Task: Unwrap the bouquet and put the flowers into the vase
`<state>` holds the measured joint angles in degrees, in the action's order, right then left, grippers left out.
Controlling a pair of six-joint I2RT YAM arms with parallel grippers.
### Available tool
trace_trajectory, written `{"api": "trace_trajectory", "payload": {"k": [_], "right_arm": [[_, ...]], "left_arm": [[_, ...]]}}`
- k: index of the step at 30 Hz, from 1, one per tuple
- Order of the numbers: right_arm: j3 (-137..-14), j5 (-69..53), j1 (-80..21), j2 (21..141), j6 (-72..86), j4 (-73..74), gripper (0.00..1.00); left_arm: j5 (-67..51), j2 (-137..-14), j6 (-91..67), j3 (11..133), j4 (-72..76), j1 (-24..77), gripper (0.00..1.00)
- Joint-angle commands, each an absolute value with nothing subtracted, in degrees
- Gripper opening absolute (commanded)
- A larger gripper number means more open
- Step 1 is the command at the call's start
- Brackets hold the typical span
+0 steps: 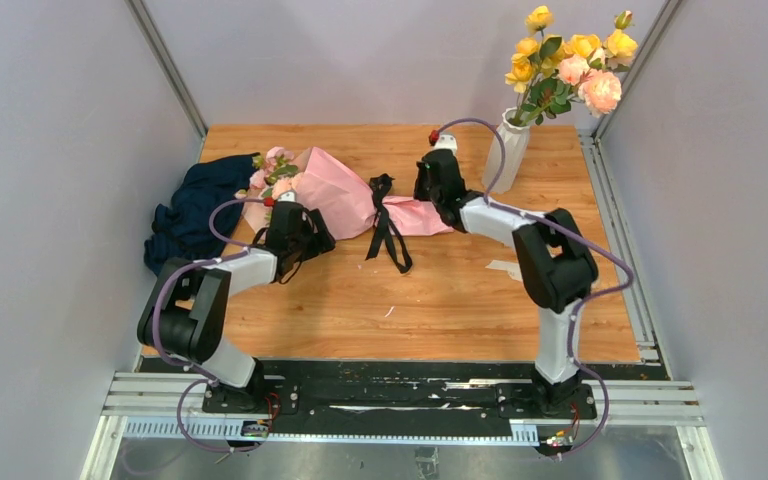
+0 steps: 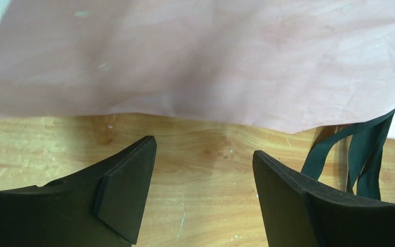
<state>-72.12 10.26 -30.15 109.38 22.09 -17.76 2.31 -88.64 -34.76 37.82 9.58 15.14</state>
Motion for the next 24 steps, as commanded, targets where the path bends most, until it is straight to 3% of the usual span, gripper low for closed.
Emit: {"api": "trace_trajectory", "payload": {"k": [1, 6, 16, 24], "right_arm": [[-83.4, 4.7, -26.2, 119.9, 18.8, -13.9, 0.0], [-87.9, 0.0, -24.9, 126.7, 19.3, -12.9, 0.0], [-66.6, -2.5, -27.8, 117.3, 23.9, -21.7, 0.0], [-50.9, -1.1, -36.6, 109.9, 28.1, -27.9, 0.0]], "left_arm": [[3.9, -87.0, -36.0, 35.6, 9.0, 15.4, 0.78], [7.4, -87.3, -35.1, 37.3, 6.6, 15.3, 0.81], [9.8, -98.2, -33.0, 51.9, 2.3, 15.3, 0.83], [5.9, -105.6, -30.8, 62.1, 1.8, 15.3, 0.83]]}}
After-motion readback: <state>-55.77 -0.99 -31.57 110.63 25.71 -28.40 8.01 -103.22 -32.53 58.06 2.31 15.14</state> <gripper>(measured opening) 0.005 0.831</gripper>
